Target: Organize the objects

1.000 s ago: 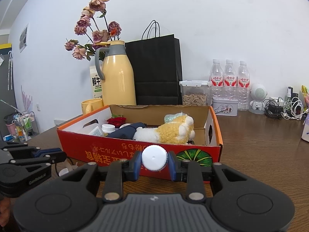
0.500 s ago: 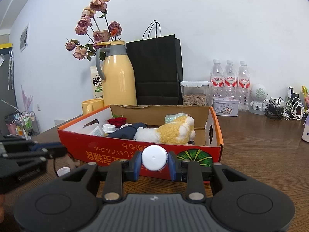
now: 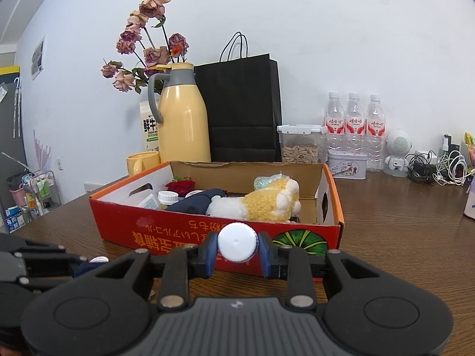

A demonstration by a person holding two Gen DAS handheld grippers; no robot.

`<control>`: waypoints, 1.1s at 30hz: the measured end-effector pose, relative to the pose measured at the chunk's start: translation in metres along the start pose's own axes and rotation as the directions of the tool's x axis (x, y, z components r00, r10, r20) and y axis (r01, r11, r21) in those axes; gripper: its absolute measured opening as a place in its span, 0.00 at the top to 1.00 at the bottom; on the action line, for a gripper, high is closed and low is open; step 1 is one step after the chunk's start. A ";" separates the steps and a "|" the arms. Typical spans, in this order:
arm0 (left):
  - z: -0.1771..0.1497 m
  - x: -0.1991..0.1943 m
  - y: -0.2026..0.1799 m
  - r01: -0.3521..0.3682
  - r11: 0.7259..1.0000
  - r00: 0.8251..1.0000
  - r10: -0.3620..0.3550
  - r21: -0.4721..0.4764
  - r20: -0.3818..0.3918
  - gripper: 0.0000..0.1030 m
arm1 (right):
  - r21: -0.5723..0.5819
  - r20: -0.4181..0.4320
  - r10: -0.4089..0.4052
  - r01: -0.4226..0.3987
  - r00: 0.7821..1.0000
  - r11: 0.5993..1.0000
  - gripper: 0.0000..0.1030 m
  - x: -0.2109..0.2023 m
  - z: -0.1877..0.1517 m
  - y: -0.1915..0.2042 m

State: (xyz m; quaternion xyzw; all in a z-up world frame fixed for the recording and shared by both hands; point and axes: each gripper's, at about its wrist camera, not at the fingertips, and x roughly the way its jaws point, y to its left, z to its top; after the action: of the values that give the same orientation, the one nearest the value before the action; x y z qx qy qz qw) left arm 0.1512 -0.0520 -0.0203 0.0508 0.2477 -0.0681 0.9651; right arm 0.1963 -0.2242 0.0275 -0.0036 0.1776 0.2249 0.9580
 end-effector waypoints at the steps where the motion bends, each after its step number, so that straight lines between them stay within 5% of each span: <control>1: 0.000 0.000 0.000 0.001 1.000 1.000 -0.001 -0.004 0.002 0.91 | 0.000 0.001 0.000 0.000 1.000 1.000 0.73 0.000 0.000 0.000; 5: 0.001 -0.002 0.004 0.010 0.999 1.000 -0.010 -0.034 0.000 0.82 | 0.000 0.000 0.000 0.000 1.000 1.000 0.73 0.000 0.000 0.000; 7: 0.003 -0.006 0.008 0.006 0.998 1.000 -0.005 -0.058 0.009 0.61 | 0.001 0.001 0.000 0.000 1.000 1.000 0.73 0.000 0.000 0.000; 9: 0.004 -0.010 0.013 -0.005 0.997 1.000 0.007 -0.075 0.025 0.56 | 0.000 0.001 0.001 -0.001 1.000 1.000 0.73 0.000 0.000 0.000; 21: -0.005 -0.009 0.001 0.035 0.998 0.997 -0.038 -0.045 -0.068 0.65 | -0.002 0.000 0.005 -0.005 1.000 1.000 0.73 -0.001 0.002 0.001; 33: -0.006 0.001 0.020 0.025 0.988 0.994 -0.042 -0.154 -0.106 0.69 | -0.003 -0.002 0.008 -0.008 1.000 1.000 0.73 -0.001 0.001 0.001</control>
State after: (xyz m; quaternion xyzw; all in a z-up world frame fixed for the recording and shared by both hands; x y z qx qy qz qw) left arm 0.1524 -0.0316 -0.0243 -0.0237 0.3050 -0.0624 0.9500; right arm 0.1954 -0.2234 0.0289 -0.0047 0.1784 0.2290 0.9569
